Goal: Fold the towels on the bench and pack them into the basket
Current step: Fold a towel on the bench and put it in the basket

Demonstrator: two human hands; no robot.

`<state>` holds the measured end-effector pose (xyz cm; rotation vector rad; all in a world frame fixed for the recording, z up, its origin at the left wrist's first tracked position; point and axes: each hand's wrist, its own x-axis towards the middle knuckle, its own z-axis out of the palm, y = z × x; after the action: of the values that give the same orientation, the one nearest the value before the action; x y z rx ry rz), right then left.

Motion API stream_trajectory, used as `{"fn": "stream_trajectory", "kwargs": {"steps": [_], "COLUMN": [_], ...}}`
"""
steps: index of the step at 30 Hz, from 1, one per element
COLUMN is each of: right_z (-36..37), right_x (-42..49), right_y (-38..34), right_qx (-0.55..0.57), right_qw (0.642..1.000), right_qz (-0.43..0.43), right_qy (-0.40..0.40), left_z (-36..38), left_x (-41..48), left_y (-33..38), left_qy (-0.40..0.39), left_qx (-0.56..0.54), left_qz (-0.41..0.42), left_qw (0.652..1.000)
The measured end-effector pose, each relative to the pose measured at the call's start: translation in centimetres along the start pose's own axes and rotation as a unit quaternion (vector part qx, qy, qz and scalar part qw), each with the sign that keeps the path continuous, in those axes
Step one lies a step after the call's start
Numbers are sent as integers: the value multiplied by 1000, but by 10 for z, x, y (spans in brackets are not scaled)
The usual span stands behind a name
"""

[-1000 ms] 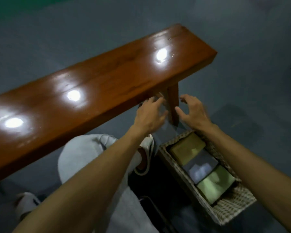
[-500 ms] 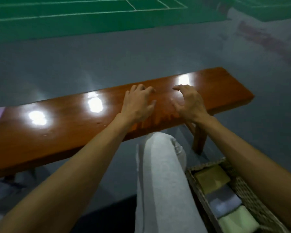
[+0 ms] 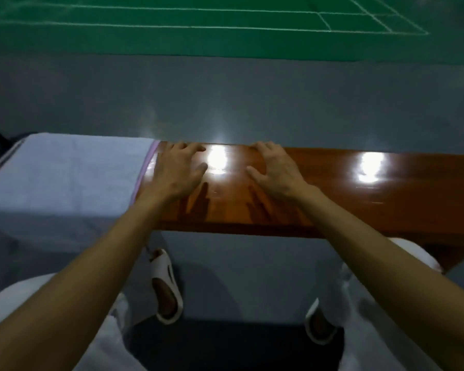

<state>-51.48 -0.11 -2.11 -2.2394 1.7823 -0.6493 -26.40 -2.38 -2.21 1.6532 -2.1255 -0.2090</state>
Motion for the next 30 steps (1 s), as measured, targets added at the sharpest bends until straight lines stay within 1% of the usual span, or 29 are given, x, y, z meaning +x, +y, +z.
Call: {"fn": "stream_trajectory", "kwargs": {"steps": [2,5,8,11,14,17,20,24,28,30], "right_z": [25,56,84,109,131,148,163,171,175,178], "right_x": [17,37,51,64,75,86,99,113,122,123], "right_y": [-29,-70,-106,-135,-156,-175,-188,-198,-207,-209], "right_qx": [6,21,44,39,36,29,15,9,35,45], "right_qw": [1000,998,996,994,995,997,1000,999,997,995], "right_qz": [-18,-43,-60,-76,-81,-61,-21,31,73,83], "right_qy": [-18,-44,-56,-69,-53,-28,-8,23,17,14], "left_z": [-13,-29,-40,-46,-51,-60,-69,-77,-84,-87], "left_x": [-10,-27,-45,-57,-65,-67,-67,-66,-62,-61], "left_y": [-39,-97,-145,-183,-212,-241,-270,-304,-324,-329], "left_qy": [21,27,47,70,86,123,162,202,250,264], "left_qx": [16,22,15,15,17,10,35,66,83,83], "left_qz": [-35,-93,-126,-150,-172,-209,-269,-361,-435,-452], "left_qw": [999,995,991,986,981,970,949,908,861,848]}}
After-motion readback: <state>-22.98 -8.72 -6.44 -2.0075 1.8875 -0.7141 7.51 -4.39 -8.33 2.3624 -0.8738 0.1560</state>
